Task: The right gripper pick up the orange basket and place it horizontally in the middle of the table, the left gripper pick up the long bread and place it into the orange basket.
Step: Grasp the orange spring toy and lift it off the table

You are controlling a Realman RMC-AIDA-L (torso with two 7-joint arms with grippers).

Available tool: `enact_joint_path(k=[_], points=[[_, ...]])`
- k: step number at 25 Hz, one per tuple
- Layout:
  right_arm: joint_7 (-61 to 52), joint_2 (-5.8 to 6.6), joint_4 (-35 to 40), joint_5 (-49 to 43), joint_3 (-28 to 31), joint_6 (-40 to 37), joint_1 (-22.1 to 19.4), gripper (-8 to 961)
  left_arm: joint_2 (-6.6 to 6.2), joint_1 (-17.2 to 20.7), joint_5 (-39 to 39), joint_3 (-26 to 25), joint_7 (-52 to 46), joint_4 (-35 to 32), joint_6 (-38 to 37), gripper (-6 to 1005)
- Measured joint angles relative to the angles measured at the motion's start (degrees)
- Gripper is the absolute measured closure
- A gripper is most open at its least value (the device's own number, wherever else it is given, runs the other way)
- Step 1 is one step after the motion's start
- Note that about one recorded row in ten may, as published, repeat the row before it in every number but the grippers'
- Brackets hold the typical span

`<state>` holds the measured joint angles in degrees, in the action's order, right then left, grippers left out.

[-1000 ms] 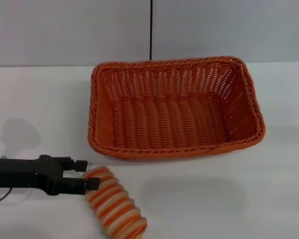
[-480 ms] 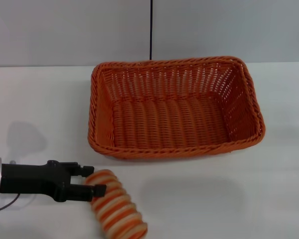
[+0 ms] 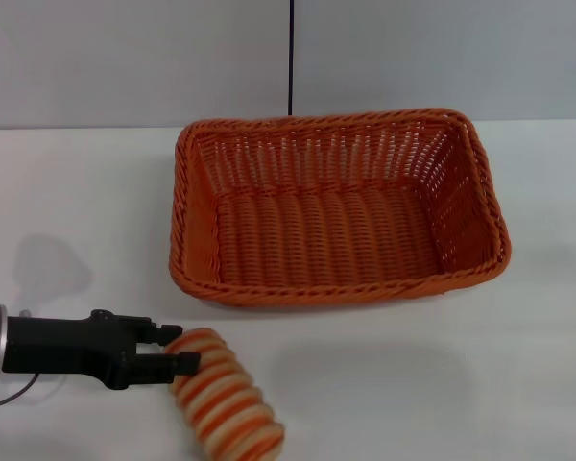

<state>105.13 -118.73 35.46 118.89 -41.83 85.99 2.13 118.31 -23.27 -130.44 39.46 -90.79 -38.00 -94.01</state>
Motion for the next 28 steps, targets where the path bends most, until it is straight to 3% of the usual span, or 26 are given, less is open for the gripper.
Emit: enact_joint_path(k=[5, 10, 28], points=[[0.0, 0.08, -1.1, 0.0, 0.1, 0.0, 0.0, 401, -0.19, 1.3, 1.7, -0.5, 4.4, -0.3, 0.3, 424], [0.1, 0.08, -1.2, 0.0, 0.5, 0.0, -0.1, 401, -0.23, 2.7, 4.2, -0.1, 7.7, -0.5, -0.2, 524], [0.1, 0.08, -1.3, 0.0, 0.9, 0.1, 0.3, 401, -0.53, 2.6, 4.1, -0.3, 5.1, -2.9, -1.3, 660]])
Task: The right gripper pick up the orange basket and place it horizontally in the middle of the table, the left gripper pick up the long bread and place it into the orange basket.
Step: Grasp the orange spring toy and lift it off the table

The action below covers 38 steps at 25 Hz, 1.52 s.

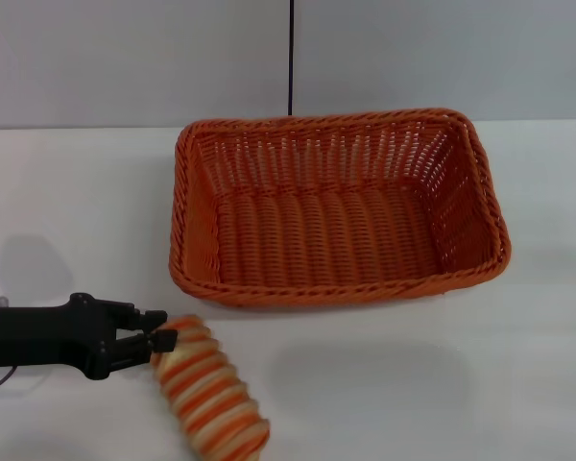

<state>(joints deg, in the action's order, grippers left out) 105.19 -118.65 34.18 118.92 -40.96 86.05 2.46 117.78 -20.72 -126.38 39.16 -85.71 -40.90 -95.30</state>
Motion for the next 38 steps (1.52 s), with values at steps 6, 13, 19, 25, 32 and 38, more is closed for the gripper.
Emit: enact_joint_path(k=[6, 13, 19, 25, 32, 38], points=[[0.3, 0.0, -0.1, 0.0, 0.1, 0.0, 0.0, 401, 0.02, 0.1, -0.2, 0.2, 0.0, -1.5, -0.5, 702], [0.3, 0.0, -0.1, 0.0, 0.5, 0.0, 0.0, 401, -0.44, 0.4, -0.2, -1.7, -4.4, -11.4, -6.4, 773], [0.3, 0.0, -0.1, 0.0, 0.5, 0.0, 0.0, 401, -1.79, 2.0, -0.3, -2.8, -8.5, -24.4, -11.5, 819], [0.3, -0.07, -0.4, 0.0, 0.5, 0.2, -0.1, 401, -3.78, 1.5, -0.3, -6.2, -11.8, -29.8, -14.3, 956], [0.4, -0.09, -1.5, 0.0, 0.5, 1.1, 0.1, 401, -2.08, -0.3, -2.2, -3.9, -10.7, -23.4, -12.4, 1000], [0.6, -0.11, -1.8, 0.0, 0.5, 1.5, 0.0, 401, -0.46, -1.4, -2.7, -2.5, -7.0, -19.7, -11.8, 926]])
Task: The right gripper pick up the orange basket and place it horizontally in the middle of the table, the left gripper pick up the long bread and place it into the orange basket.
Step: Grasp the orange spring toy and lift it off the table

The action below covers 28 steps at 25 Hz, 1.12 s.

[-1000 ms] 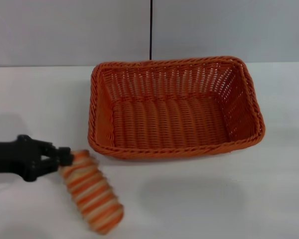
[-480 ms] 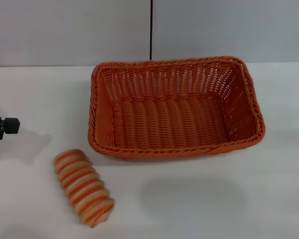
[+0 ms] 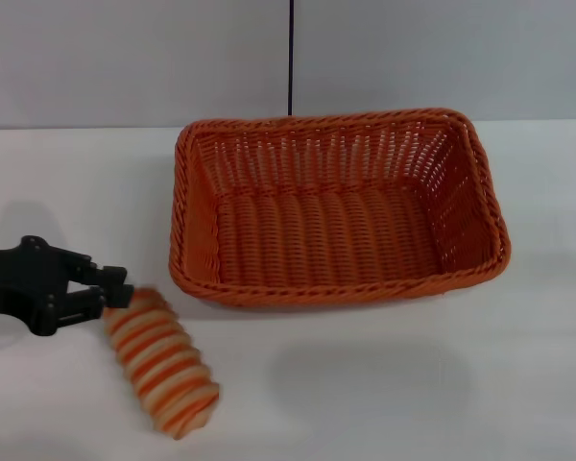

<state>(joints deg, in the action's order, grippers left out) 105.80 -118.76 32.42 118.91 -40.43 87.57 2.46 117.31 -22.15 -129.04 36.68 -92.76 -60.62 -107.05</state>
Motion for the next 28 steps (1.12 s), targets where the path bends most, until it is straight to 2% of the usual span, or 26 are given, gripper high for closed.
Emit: enact_joint_path(k=[2, 6, 7, 14, 17, 22, 28], points=[[0.6, -0.02, -0.4, 0.0, 0.0, 0.1, -0.1, 401, 0.5, -0.2, 0.1, 0.0, 1.1, 2.3, 1.7, 855], [1.3, 0.07, -1.2, 0.0, 0.1, 0.3, -0.2, 401, 0.49, -0.5, -0.2, 0.1, 1.1, 4.6, 3.8, 671], [1.6, 0.07, -1.2, 0.0, 0.1, 0.3, -0.2, 401, 0.55, -0.4, -0.2, 0.1, 1.2, 5.5, 6.5, 622], [2.1, 0.18, -1.2, 0.0, 0.2, 0.4, 0.1, 401, 0.79, -0.4, -0.5, 1.6, 3.7, 8.0, 13.5, 458], [2.1, 0.2, -1.2, 0.0, 0.2, 0.7, 0.2, 401, 0.66, -0.4, -1.7, 4.4, 3.5, 8.2, 15.6, 387], [2.1, 0.33, -1.2, 0.0, 0.2, 0.7, 0.3, 401, 0.5, -1.0, -3.3, 5.2, 2.2, 8.2, 14.6, 180], [2.1, 0.38, -1.2, 0.0, 0.2, 0.7, 0.7, 401, 0.6, -1.5, -6.0, 5.3, 2.1, 8.3, 15.1, 182]])
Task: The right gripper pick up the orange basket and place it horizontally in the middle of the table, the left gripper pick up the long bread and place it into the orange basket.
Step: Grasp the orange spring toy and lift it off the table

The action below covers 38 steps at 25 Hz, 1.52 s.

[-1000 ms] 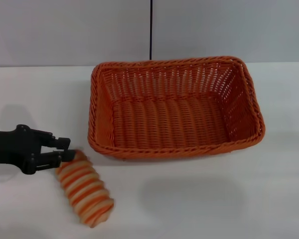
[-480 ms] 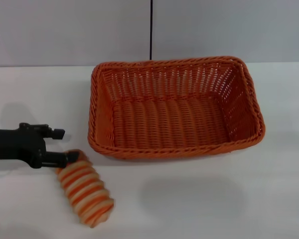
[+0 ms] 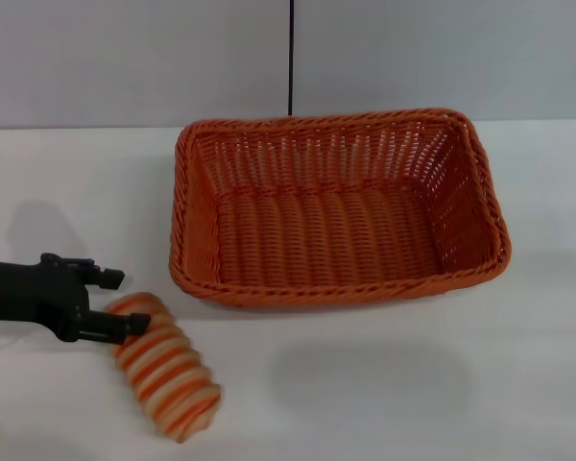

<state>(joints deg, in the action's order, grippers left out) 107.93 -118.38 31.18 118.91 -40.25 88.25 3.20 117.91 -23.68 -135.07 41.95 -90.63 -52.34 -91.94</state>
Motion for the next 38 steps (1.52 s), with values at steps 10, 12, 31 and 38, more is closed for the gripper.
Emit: enact_joint_path(k=[10, 12, 31, 38], points=[[0.0, 0.0, 0.0, 0.0, 0.0, -0.4, 0.9, 401, 0.03, -0.5, -3.2, 1.0, -0.8, -0.1, 0.2, 185], [0.0, 0.0, 0.0, 0.0, 0.0, -0.5, 1.1, 401, -0.04, -0.5, -3.2, 1.0, -0.8, -0.2, 0.0, 186], [0.0, 0.0, -0.1, 0.0, 0.0, -0.5, 1.2, 401, -0.08, -1.1, -4.3, -1.6, -0.7, -1.3, -3.9, 462], [0.0, 0.0, -0.2, 0.0, 0.3, -0.4, 0.9, 401, -0.44, -1.8, -2.3, -9.8, -1.3, -6.8, -10.8, 512]])
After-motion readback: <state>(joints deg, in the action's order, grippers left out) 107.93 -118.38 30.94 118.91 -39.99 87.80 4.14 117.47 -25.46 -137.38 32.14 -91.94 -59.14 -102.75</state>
